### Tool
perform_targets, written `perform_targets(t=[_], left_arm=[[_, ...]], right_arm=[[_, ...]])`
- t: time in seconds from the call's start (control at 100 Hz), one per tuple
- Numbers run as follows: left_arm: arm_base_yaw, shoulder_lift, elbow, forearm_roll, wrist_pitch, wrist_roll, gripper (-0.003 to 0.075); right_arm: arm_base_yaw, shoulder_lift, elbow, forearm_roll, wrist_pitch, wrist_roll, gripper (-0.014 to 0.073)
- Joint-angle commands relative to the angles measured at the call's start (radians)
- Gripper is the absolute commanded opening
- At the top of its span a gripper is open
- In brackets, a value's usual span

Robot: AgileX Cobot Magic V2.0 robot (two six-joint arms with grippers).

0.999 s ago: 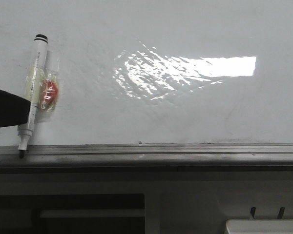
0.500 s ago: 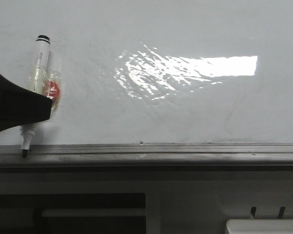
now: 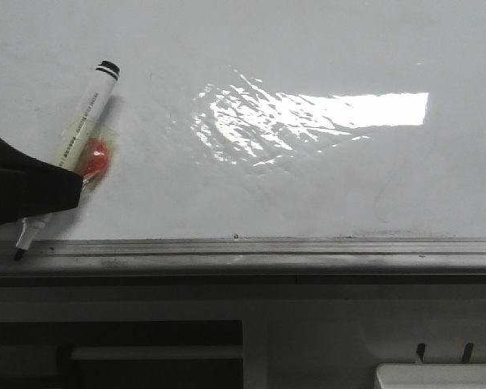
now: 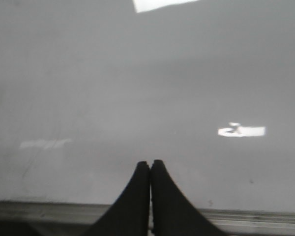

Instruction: Write number 9 on whiteboard

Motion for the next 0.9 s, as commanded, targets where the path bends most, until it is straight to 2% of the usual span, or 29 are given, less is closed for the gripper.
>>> perform_targets(t=[0.0, 0.17, 0.24, 0.31, 0.39, 0.46, 0.54, 0.66, 0.76, 0.89], left_arm=[[0.004, -0.006, -0.016, -0.012, 0.008, -0.011, -0.0020], [-0.032, -0.097, -0.016, 0.059, 0.027, -0.011, -0.0020], [-0.065, -0.141, -0.016, 0.147, 0.027, -0.011, -0.0020], [-0.102, -0.172, -0.016, 0.230, 0.019, -0.011, -0.0020], [-0.145, -0.187, -0.016, 0.275, -0.027, -0.011, -0.0020], [-0.175, -0.185, -0.016, 0.339, -0.087, -0.004, -0.0020], [-0.191, -0.181, -0.016, 0.427, -0.132, -0.004, -0.0020], [-0.201, -0.176, -0.016, 0.439, -0.180, -0.004, -0.0020], [-0.201, -0.172, -0.016, 0.450, -0.170, -0.004, -0.0020], [-0.201, -0.172, -0.016, 0.540, -0.168, -0.004, -0.0020]], right_arm=[[0.086, 0.041, -0.049, -0.008, -0.048, -0.034, -0.0069], [0.281, 0.153, -0.123, -0.004, -0.035, -0.069, -0.0066], [0.364, 0.215, -0.165, -0.001, -0.035, -0.108, -0.0025], [0.452, 0.283, -0.213, 0.010, -0.039, -0.112, 0.0091], [0.554, 0.360, -0.265, 0.019, -0.059, -0.112, 0.0267], [0.646, 0.428, -0.311, 0.019, -0.075, -0.114, 0.0349], [0.749, 0.505, -0.365, 0.019, -0.098, -0.114, 0.0346], [0.852, 0.603, -0.438, 0.019, -0.105, -0.114, 0.0338], [0.882, 0.676, -0.493, 0.019, -0.107, -0.114, 0.0338], [0.883, 0.751, -0.562, 0.040, -0.084, -0.112, 0.0338]])
